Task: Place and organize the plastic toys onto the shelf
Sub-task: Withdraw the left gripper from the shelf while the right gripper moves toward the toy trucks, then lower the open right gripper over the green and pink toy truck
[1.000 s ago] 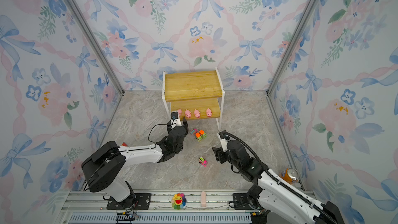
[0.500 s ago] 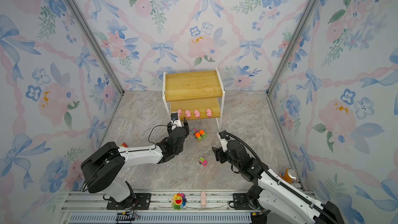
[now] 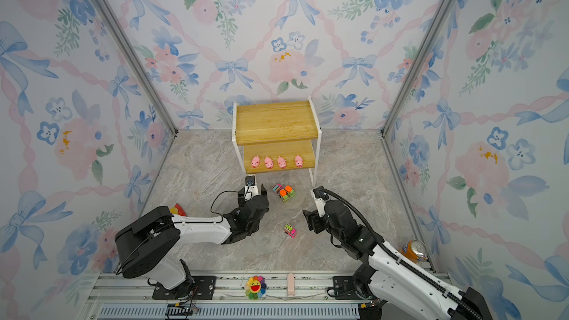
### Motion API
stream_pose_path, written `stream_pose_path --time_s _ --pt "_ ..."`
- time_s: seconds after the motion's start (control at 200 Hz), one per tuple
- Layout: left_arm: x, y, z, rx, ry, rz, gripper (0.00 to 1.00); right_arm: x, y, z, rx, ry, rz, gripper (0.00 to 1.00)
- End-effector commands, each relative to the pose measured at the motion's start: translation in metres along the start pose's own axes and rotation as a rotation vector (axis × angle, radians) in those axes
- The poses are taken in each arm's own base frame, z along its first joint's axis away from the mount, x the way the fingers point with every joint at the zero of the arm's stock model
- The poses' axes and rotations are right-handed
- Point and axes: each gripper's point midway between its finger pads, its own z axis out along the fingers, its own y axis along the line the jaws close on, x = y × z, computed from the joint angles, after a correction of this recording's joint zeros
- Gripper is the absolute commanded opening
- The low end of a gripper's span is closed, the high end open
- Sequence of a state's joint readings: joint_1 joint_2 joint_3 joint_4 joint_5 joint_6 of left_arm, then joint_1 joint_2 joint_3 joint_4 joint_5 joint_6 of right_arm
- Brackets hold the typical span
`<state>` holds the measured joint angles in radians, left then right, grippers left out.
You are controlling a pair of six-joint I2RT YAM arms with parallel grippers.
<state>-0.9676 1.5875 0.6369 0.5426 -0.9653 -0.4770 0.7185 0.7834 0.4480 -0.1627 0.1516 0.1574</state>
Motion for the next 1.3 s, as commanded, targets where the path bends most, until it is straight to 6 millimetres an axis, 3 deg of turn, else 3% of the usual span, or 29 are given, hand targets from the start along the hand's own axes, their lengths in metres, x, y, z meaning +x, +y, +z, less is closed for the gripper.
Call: stream_pose_path --time_s 0.0,0.415,0.575,0.855,1.03,1.295 --pt "0.004 0.011 -0.006 -0.026 0.004 -0.026 0.63 0.007 -0.007 0.001 0.029 0.014 0.013 0.75" --pt "0.025 0.048 -0.023 -0.063 0.027 -0.051 0.64 0.013 -0.005 0.008 0.025 0.053 0.012 0.76" --pt "0.026 0.066 -0.027 -0.092 0.019 -0.046 0.75 0.019 0.004 0.016 -0.02 0.104 0.004 0.76" --pt "0.037 0.087 -0.019 -0.071 0.081 -0.003 0.79 0.051 0.033 0.04 -0.167 0.24 0.015 0.77" --pt "0.045 0.092 -0.015 -0.039 0.117 0.026 0.81 0.052 0.055 0.044 -0.248 0.263 -0.044 0.78" --pt "0.05 0.085 -0.014 0.029 0.124 0.094 0.82 0.058 0.082 0.043 -0.34 0.27 -0.128 0.76"
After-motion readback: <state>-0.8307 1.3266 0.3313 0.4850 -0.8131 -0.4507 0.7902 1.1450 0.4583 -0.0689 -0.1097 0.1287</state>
